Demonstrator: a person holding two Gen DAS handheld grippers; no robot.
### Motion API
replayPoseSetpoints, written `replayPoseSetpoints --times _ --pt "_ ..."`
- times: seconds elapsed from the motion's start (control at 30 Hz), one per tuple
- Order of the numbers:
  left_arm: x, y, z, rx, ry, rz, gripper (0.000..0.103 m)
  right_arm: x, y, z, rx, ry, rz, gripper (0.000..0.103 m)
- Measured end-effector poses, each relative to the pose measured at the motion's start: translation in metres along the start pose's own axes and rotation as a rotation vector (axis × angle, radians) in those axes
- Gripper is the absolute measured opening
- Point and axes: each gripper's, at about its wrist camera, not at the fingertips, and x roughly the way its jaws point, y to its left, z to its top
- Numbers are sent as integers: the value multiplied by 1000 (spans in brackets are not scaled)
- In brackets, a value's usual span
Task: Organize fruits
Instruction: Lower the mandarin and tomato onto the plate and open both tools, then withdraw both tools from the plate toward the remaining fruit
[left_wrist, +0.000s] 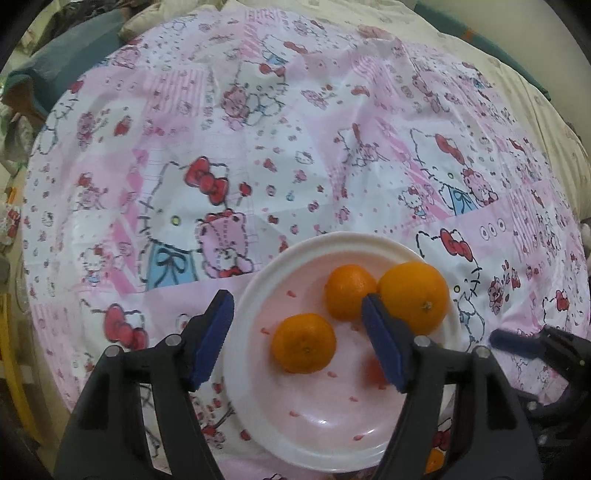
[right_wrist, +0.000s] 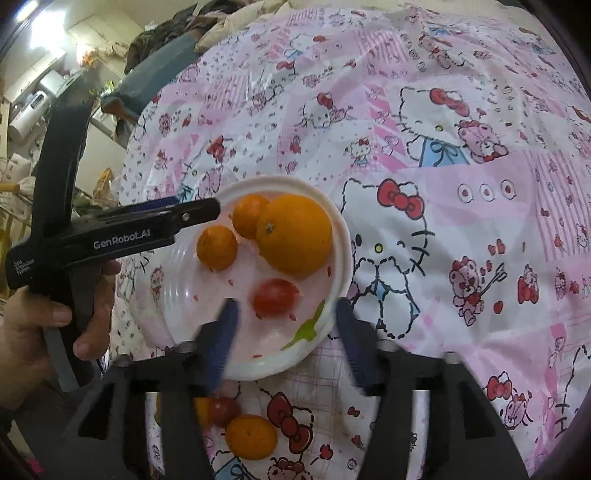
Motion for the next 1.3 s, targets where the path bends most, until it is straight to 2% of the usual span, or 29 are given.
replayPoseSetpoints --times 0.13,0.2,0.27,0.67,0.77,0.87,1.07,1.3 --pt "-18 2 -7 36 -68 90 69 -14 -2 2 11 -32 11 66" --pt "-26 2 -10 44 -86 104 72 -25 -2 4 20 -61 19 66" --pt "-33 4 -13 31 -96 98 78 -37 -3 5 30 -93 24 69" --pt "-77 7 -59 -67 -114 46 78 -82 -4 -6 62 -198 28 73" --pt "-85 8 -73 -89 -112 42 78 -90 -1 -13 59 -207 35 73" --pt "-89 10 -85 -98 -87 85 78 -95 3 -25 53 -212 17 73" --pt "-106 24 -107 -165 -112 66 78 -101 7 -51 74 -207 20 76" --pt "-122 29 -126 -182 -149 70 78 -94 7 -60 86 -188 3 77"
